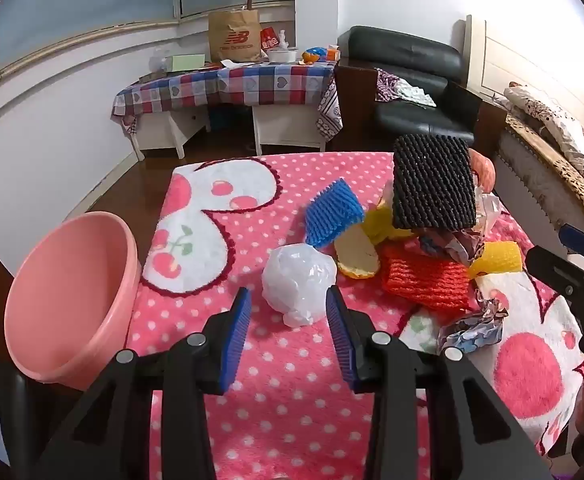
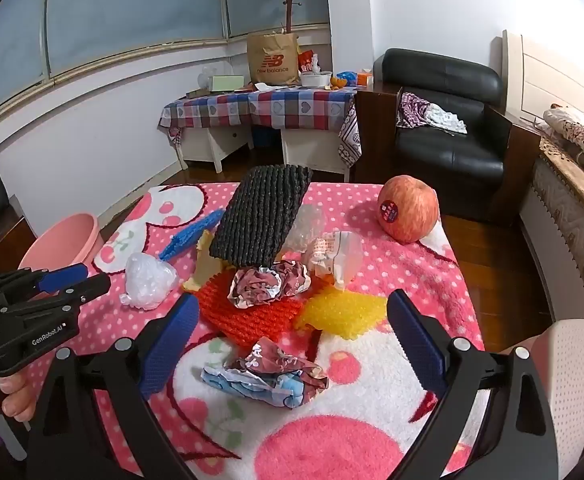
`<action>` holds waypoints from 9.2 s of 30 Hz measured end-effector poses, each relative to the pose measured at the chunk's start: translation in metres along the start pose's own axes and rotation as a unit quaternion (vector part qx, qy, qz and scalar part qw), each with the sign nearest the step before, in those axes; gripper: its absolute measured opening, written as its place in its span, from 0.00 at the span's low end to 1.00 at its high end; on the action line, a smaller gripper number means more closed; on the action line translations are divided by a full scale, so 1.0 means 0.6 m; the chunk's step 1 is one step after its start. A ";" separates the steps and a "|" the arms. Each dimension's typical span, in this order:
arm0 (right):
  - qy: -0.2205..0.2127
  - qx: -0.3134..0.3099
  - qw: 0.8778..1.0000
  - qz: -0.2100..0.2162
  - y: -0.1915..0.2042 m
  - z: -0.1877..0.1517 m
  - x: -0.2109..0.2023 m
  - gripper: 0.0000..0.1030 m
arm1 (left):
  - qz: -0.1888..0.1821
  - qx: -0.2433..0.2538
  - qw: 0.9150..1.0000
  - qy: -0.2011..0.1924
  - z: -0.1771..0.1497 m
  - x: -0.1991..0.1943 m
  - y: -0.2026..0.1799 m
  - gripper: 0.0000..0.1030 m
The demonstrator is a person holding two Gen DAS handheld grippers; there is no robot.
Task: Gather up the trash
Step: 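Move the left tool toward the white plastic bag on the bedspread, then close the left tool on the white plastic bag, then carry white bag to bucket with left tool while right tool grasps black foam, then open left tool over bucket while right tool drops black foam in, then grasp the blue mesh foam with the left tool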
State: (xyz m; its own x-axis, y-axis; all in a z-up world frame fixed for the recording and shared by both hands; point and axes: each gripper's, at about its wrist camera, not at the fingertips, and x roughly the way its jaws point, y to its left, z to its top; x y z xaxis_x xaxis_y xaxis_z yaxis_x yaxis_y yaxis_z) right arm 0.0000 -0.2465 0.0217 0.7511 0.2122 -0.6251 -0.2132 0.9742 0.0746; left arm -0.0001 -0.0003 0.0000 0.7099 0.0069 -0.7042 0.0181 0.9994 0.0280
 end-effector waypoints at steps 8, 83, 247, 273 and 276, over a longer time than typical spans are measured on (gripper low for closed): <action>0.001 0.000 1.000 0.000 0.001 0.002 0.002 0.93 | -0.002 -0.001 1.000 0.001 0.000 0.000 0.000 0.37; 0.008 0.022 1.000 0.001 -0.010 -0.004 0.019 0.93 | -0.067 -0.019 0.997 0.032 0.010 0.052 0.011 0.45; 0.074 -0.089 0.958 0.263 0.354 0.106 0.128 0.36 | 0.040 -0.153 0.985 -0.067 -0.041 -0.070 0.278 0.33; 0.011 0.065 0.992 0.108 -0.032 0.092 0.056 0.46 | -0.109 -0.042 0.993 -0.006 0.062 0.032 0.000 0.39; 0.011 0.068 0.992 0.107 -0.047 0.085 0.056 0.46 | -0.118 -0.037 0.992 0.009 0.073 0.065 -0.030 0.39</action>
State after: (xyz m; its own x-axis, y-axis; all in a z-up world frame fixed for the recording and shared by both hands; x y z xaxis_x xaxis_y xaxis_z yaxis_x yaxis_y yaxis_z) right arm 0.0635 -0.2627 0.0383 0.6838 0.4143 -0.6007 -0.2789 0.9091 0.3095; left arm 0.0581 -0.0195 0.0030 0.6789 -0.2277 -0.6980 0.1295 0.9729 -0.1914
